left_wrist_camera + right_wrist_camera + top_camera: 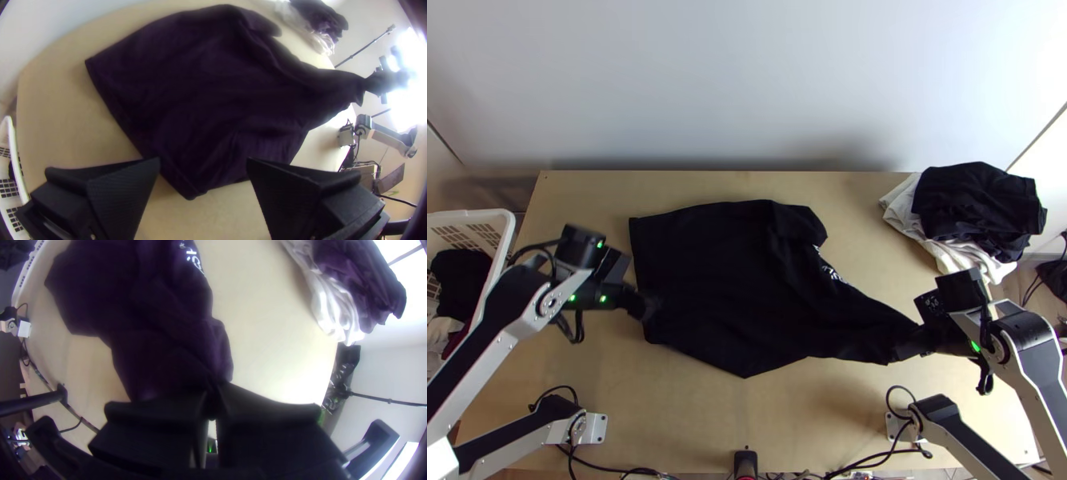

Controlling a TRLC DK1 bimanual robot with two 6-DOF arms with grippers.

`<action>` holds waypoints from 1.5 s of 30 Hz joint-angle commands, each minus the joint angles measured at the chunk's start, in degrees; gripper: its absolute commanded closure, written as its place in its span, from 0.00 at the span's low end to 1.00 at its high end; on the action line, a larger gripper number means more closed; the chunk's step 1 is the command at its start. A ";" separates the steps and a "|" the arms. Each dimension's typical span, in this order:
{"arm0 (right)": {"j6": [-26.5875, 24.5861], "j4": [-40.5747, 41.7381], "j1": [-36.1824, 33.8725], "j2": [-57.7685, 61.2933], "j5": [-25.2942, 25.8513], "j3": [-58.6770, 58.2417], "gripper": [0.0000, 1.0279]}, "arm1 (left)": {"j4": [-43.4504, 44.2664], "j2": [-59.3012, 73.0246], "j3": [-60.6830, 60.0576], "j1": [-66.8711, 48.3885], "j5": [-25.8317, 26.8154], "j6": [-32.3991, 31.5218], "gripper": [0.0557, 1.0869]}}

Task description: Fold the t-shirt

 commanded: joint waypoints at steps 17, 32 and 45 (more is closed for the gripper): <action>0.33 0.84 0.21 0.18 -0.35 1.17 0.97 | 11.76 1.05 -23.52 4.03 -0.62 -2.83 0.14; 0.33 1.19 -1.20 1.24 -0.35 1.53 0.97 | 19.85 5.97 -23.08 4.12 8.52 -2.65 0.72; -0.02 0.14 -1.11 1.68 -0.26 5.48 0.97 | 10.44 -5.28 -19.21 9.74 10.28 0.95 0.97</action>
